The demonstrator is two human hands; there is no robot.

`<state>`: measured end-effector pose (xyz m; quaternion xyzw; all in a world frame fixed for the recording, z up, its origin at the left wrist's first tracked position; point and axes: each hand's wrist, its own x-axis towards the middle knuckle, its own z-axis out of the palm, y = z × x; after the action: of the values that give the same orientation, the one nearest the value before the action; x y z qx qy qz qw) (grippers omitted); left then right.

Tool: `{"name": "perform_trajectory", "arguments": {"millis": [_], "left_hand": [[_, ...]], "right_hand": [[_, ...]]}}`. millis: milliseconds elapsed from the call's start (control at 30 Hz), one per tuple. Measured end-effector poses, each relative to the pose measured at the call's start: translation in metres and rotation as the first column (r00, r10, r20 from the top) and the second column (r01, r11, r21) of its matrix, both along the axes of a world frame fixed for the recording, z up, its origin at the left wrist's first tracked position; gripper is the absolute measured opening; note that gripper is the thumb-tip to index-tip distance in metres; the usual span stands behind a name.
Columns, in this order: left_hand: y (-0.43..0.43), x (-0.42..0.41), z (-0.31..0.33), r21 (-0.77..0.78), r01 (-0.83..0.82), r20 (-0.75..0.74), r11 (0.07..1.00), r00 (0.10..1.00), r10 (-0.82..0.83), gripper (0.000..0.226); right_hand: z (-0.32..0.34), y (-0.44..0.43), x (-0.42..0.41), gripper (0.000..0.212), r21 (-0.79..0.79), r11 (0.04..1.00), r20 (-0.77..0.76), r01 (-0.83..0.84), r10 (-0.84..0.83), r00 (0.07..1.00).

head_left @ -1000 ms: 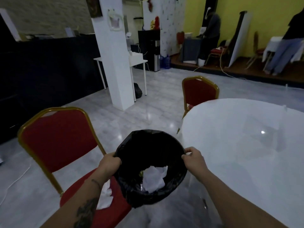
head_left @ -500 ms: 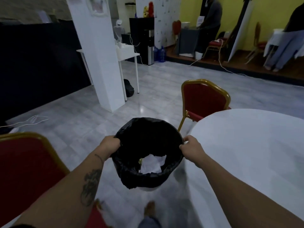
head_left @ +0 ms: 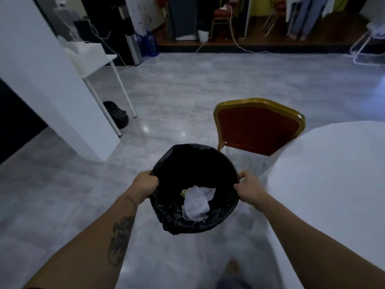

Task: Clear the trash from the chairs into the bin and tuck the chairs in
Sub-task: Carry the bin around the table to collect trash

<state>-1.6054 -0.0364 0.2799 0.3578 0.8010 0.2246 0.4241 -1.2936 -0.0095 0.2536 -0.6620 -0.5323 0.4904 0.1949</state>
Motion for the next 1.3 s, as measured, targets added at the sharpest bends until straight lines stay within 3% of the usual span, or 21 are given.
{"name": "perform_trajectory", "arguments": {"millis": [133, 267, 400, 533, 667, 767, 867, 933, 1000, 1033, 1067, 1133, 1200, 1300], "left_hand": [[0.081, -0.008, -0.013, -0.029, 0.134, -0.022, 0.990, 0.991, -0.135, 0.027], [0.137, 0.001, -0.028, -0.052, 0.266, -0.105, 0.963, 0.957, -0.270, 0.017], [0.187, 0.009, -0.039, -0.081, 0.411, -0.168, 0.908, 0.892, -0.419, 0.023], [0.237, 0.009, -0.052, -0.135, 0.556, -0.182, 0.820, 0.800, -0.572, 0.038], [0.278, 0.021, -0.072, -0.194, 0.718, -0.110, 0.668, 0.661, -0.742, 0.039], [0.297, 0.038, -0.089, -0.243, 0.824, 0.020, 0.512, 0.532, -0.847, 0.033], [0.294, 0.056, -0.109, -0.264, 0.892, 0.116, 0.367, 0.407, -0.906, 0.048], [0.282, 0.065, -0.112, -0.263, 0.911, 0.171, 0.317, 0.368, -0.914, 0.053], [0.257, 0.082, -0.123, -0.267, 0.944, 0.224, 0.195, 0.258, -0.940, 0.049], [0.256, 0.080, -0.126, -0.268, 0.943, 0.233, 0.196, 0.261, -0.937, 0.044], [0.245, 0.088, -0.137, -0.277, 0.950, 0.256, 0.142, 0.215, -0.942, 0.039], [0.219, 0.104, -0.168, -0.306, 0.951, 0.273, 0.034, 0.122, -0.954, 0.048], [0.200, 0.113, -0.195, -0.355, 0.935, 0.293, 0.009, 0.121, -0.948, 0.065], [0.170, 0.129, -0.246, -0.403, 0.915, 0.313, -0.011, 0.127, -0.941, 0.069]], "right_hand": [[-0.012, 0.048, -0.008, 0.013, 0.005, 0.995, 0.036, 0.104, -0.104, 0.994], [-0.033, 0.077, -0.015, 0.016, -0.005, 0.982, 0.135, 0.189, -0.186, 0.973], [-0.050, 0.086, -0.022, 0.014, -0.125, 0.956, 0.168, 0.265, -0.242, 0.955], [-0.073, 0.084, -0.034, 0.028, -0.176, 0.888, 0.211, 0.424, -0.387, 0.898], [-0.083, 0.071, -0.058, 0.019, -0.191, 0.777, 0.171, 0.599, -0.575, 0.800], [-0.100, 0.044, -0.085, 0.023, -0.221, 0.615, 0.143, 0.756, -0.747, 0.649], [-0.120, 0.009, -0.118, 0.025, -0.258, 0.421, 0.155, 0.869, -0.870, 0.467], [-0.127, -0.009, -0.139, 0.028, -0.275, 0.302, 0.148, 0.913, -0.925, 0.351], [-0.134, -0.040, -0.161, 0.031, -0.304, 0.100, 0.127, 0.948, -0.981, 0.144], [-0.135, -0.042, -0.167, 0.033, -0.305, 0.072, 0.109, 0.949, -0.988, 0.111], [-0.141, -0.056, -0.173, 0.035, -0.327, -0.025, 0.101, 0.945, -0.995, 0.009], [-0.163, -0.087, -0.181, 0.043, -0.396, -0.184, 0.064, 0.900, -0.983, -0.173], [-0.190, -0.108, -0.186, 0.051, -0.459, -0.271, 0.014, 0.846, -0.954, -0.298], [-0.243, -0.138, -0.183, 0.062, -0.522, -0.365, -0.031, 0.771, -0.895, -0.445]]}}
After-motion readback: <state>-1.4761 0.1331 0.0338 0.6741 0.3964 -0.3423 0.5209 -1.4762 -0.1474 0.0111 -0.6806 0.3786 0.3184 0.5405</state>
